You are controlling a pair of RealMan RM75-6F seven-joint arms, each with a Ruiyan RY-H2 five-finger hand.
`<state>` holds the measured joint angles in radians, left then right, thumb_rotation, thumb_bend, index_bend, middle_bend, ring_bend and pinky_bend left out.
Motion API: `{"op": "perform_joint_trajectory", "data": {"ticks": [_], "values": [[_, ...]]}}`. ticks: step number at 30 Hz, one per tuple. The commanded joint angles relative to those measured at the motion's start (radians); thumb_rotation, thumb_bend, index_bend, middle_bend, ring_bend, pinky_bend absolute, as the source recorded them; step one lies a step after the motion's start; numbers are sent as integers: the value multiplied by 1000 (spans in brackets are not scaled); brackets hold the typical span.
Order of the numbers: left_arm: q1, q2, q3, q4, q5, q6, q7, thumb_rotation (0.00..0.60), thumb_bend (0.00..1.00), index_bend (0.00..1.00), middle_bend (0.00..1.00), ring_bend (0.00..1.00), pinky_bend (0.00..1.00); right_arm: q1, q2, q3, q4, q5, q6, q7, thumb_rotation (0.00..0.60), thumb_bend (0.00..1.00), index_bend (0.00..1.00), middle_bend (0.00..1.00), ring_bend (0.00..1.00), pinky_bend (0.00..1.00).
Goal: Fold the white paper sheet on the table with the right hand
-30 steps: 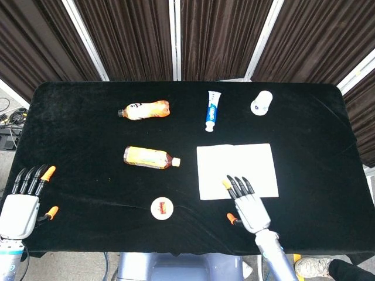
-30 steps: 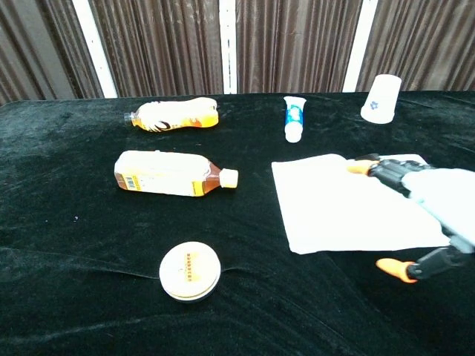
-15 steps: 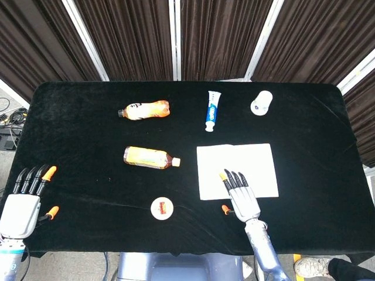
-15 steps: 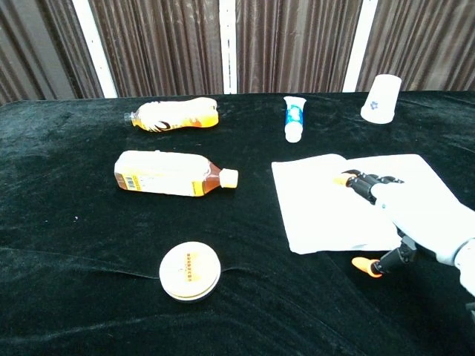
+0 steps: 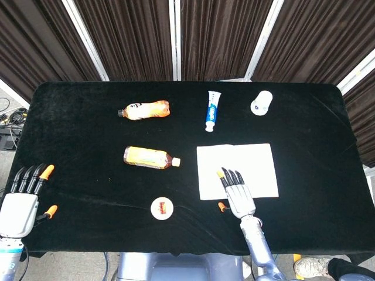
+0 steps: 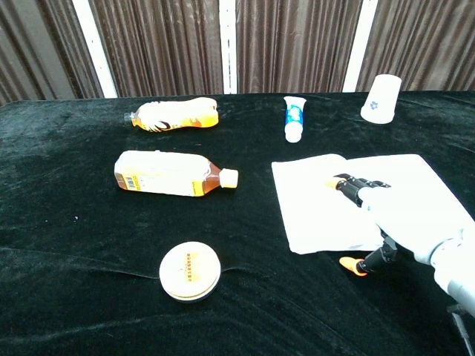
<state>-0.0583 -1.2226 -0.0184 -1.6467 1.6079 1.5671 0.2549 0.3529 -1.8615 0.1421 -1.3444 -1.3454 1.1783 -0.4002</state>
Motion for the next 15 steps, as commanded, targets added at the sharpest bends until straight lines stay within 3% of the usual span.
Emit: {"op": "perform_joint_trajectory", "data": {"ticks": [1,13,15], "values": [[1,2,0,-1,1,1,-3,600,181,0,0,0,0,9,-13,5,18,3,1,5,600,146,0,0,0,0],[-2,0,3,0,3,-3,-1,600,182,0,0,0,0,44,-82,23,147,6,8,42,600,179,0,0,0,0],[-2,0,4,0,4,-3,-1,600,181,0,0,0,0,47,-89,22,158,-3,19,52,600,220,0,0,0,0]]}}
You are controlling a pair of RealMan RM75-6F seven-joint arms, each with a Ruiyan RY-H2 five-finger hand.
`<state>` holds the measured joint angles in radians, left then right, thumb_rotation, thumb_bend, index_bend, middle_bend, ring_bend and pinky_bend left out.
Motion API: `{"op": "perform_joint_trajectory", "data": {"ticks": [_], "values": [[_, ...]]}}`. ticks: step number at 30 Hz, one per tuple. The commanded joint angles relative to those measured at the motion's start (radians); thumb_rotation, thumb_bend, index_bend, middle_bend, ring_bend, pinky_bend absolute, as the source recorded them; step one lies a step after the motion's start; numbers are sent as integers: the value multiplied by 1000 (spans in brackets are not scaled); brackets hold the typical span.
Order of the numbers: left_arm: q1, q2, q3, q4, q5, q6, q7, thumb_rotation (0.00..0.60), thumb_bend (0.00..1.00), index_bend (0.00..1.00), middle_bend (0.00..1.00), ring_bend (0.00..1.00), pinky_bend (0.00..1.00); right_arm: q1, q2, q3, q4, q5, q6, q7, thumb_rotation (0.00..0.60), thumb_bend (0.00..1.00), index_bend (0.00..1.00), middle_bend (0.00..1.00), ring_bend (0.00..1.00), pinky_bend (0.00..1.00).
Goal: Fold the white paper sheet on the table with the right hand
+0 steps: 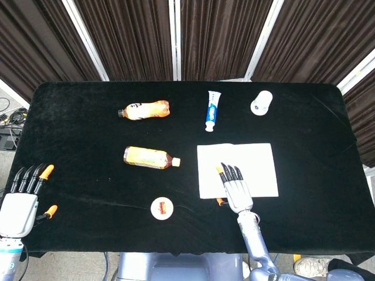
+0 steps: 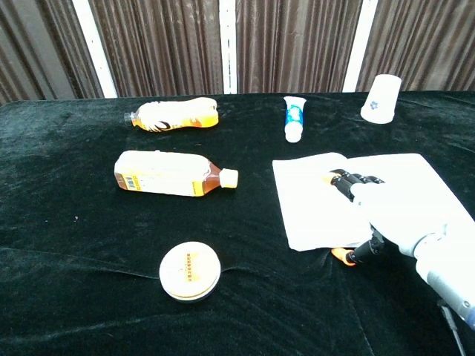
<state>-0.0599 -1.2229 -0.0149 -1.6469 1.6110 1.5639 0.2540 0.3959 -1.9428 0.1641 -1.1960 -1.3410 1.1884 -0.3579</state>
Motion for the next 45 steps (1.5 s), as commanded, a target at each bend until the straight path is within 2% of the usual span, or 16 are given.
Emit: {"op": "perform_joint_trajectory", "data": {"ticks": [1,3,5,11,20,31,37,45], "values": [[0,0,1,0,1,0,0,600,181,0,0,0,0,5,-11,-1,14,-15,17,19,600,252,0,0,0,0],[-1,-1,2,1,3,-1,0,600,181,0,0,0,0,5,-21,-4,31,-45,54,47,600,363,0,0,0,0],[0,-2,3,2,3,-1,0,600,181,0,0,0,0,5,-29,-7,50,-72,89,68,600,428,0,0,0,0],[0,-6,6,5,10,0,5,600,181,0,0,0,0,-15,-10,-8,21,-111,175,92,600,480,0,0,0,0],[0,-14,10,9,18,3,18,600,181,0,0,0,0,-72,80,-4,-87,-108,252,109,600,473,0,0,0,0],[0,-24,19,9,33,1,40,600,181,0,0,0,0,-147,222,-30,-213,-125,333,88,600,386,0,0,0,0],[1,-26,20,10,37,3,41,600,181,0,0,0,0,-174,274,-34,-243,-129,357,97,600,328,0,0,0,0],[3,-24,19,12,43,12,31,600,181,0,0,0,0,-211,349,-67,-268,-149,376,83,600,286,0,0,0,0]]}}
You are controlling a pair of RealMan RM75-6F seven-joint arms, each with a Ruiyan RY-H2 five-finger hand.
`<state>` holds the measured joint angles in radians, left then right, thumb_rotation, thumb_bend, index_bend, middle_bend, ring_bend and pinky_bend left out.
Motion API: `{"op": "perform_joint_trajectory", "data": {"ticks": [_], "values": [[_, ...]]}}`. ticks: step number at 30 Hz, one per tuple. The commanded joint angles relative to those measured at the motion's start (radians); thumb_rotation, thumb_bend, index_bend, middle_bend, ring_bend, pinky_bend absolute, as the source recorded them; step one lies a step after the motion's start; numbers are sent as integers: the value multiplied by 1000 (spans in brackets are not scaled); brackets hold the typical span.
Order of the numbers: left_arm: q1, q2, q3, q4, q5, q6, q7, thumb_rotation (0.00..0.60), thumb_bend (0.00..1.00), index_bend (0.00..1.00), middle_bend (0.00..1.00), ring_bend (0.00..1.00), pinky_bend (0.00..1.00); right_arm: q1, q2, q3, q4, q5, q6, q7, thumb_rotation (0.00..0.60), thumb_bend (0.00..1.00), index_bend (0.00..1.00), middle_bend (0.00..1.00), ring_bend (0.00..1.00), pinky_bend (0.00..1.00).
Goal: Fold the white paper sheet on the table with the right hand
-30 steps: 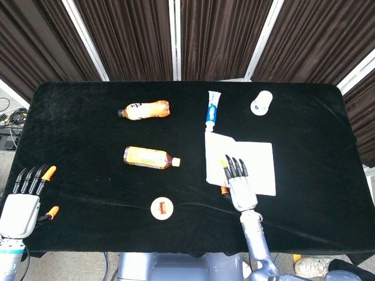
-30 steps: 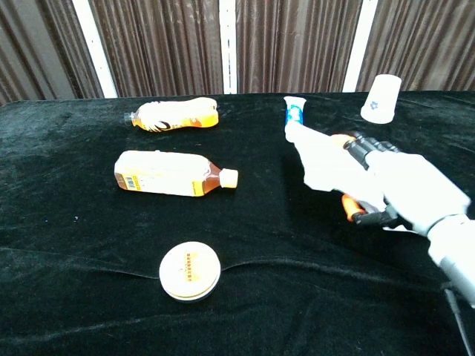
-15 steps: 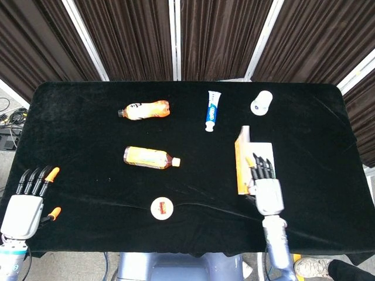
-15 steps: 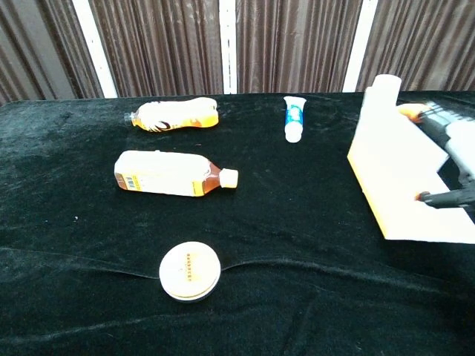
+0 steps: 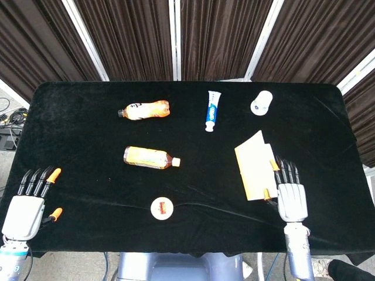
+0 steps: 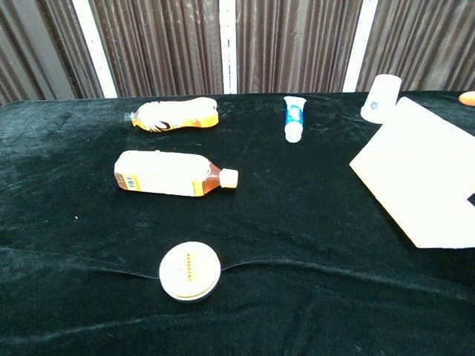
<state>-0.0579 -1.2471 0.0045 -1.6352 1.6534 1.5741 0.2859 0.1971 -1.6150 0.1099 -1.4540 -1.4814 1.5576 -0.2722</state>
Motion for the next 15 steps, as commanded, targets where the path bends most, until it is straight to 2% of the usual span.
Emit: {"op": "perform_joint_trajectory", "data": {"ticks": [1,7,15], "values": [[1,0,0,1,2,4,-3,600,181,0,0,0,0,-20,36,-18,-14,-20,18,-3,600,285,0,0,0,0],[2,2,-1,3,14,16,-20,600,182,0,0,0,0,-54,101,-54,-29,-84,68,-4,600,273,0,0,0,0],[2,4,7,15,34,21,-31,600,179,0,0,0,0,-77,189,-120,-25,-170,77,21,600,238,0,0,0,0]]}}
